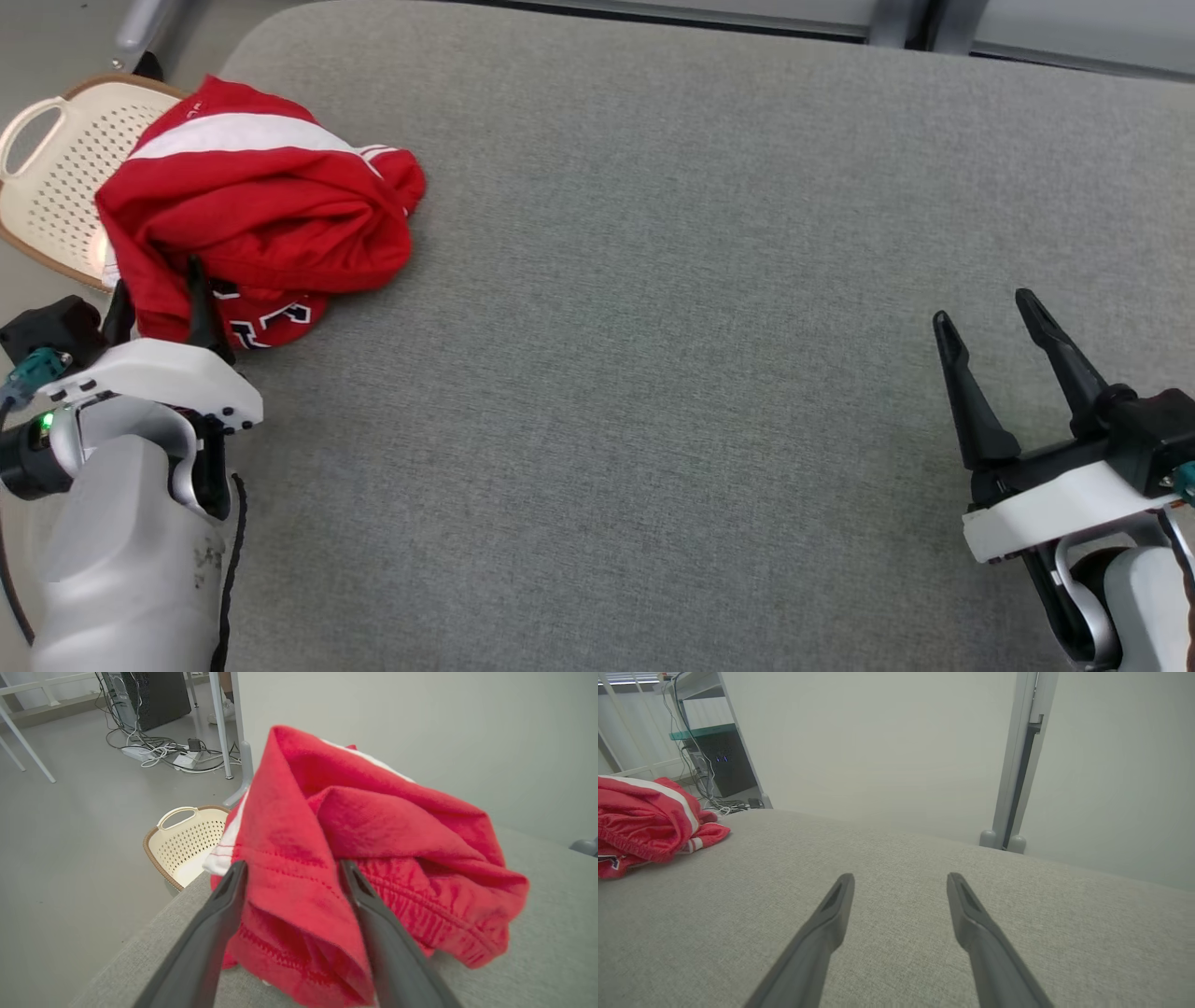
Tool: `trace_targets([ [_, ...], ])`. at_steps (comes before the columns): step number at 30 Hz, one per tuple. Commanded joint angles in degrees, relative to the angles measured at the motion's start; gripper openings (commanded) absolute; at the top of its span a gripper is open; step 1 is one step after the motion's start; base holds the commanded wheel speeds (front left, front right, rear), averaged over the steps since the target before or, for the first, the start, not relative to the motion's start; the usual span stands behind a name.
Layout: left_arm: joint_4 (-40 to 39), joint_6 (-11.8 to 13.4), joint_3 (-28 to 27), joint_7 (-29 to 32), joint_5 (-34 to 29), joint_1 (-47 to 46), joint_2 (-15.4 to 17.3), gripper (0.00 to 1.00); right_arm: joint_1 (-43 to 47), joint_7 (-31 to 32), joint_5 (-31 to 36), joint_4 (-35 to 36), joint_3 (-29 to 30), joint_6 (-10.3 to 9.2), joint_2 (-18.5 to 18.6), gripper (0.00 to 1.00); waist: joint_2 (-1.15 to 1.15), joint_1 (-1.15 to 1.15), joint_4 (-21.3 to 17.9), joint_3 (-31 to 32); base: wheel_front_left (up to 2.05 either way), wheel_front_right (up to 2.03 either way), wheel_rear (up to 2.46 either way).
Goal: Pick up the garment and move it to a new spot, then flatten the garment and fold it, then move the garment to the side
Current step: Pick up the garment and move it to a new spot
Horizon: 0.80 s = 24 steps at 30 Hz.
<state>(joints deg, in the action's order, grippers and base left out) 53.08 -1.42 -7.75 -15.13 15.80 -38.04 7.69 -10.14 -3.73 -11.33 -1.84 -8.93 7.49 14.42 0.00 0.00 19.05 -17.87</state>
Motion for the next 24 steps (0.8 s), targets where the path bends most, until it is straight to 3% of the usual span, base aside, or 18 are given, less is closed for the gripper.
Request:
trace_targets([
  [1, 1.66, 0.33, -0.69, -0.03, 0.69, -2.01, 0.68, 1.0, -1.05, -0.27, -0.41, 0.09, 0.12, 0.0, 0.47, 1.0, 0.0, 0.0, -1.93, -2.12, 0.0, 0.0, 0.0],
  [2, 2.64, 0.27, -1.28, -0.03, 1.07, -2.85, 1.27, 0.67, -1.21, -0.34, -0.44, 0.01, 0.21, 0.0, 0.41, 1.0, 0.0, 0.0, -2.11, -2.36, 0.0, 0.0, 0.0],
  [3, 2.76, 0.13, -1.9, -0.03, 1.36, -3.37, 1.79, 0.0, -1.37, -0.51, -0.5, -0.08, 0.31, 0.0, 0.37, 1.0, 0.0, 0.0, -2.24, -2.46, 0.0, 0.0, 0.0],
  [8, -3.28, -0.23, -4.28, -0.02, 0.6, -1.32, 1.93, 0.0, -1.37, -1.41, -0.53, -0.78, 1.47, 0.0, -0.37, 1.0, 0.0, 0.0, -2.75, -1.32, 0.0, 0.0, 0.0],
  [14, -18.42, -0.91, -5.71, -0.03, -2.88, 6.01, 0.01, 0.0, -0.01, -2.95, -0.44, -2.17, 2.44, 0.0, -1.9, 1.0, 0.0, 0.0, -3.99, 3.01, 0.0, 0.0, 0.0],
  [20, -32.62, -2.19, -2.46, -0.02, -6.0, 16.88, -2.95, 0.0, 2.05, -4.3, -0.67, -3.78, 3.2, 0.0, -3.79, 1.0, 0.0, 0.0, -5.96, 7.97, 0.0, 0.0, 0.0],
  [24, -39.54, -1.72, 2.11, 0.7, -5.96, 24.97, -4.18, 0.0, 3.85, -4.71, -0.63, -4.43, 3.02, 0.0, -4.94, 1.0, 0.0, 0.0, -7.7, 10.66, 0.0, 0.0, 0.0],
])
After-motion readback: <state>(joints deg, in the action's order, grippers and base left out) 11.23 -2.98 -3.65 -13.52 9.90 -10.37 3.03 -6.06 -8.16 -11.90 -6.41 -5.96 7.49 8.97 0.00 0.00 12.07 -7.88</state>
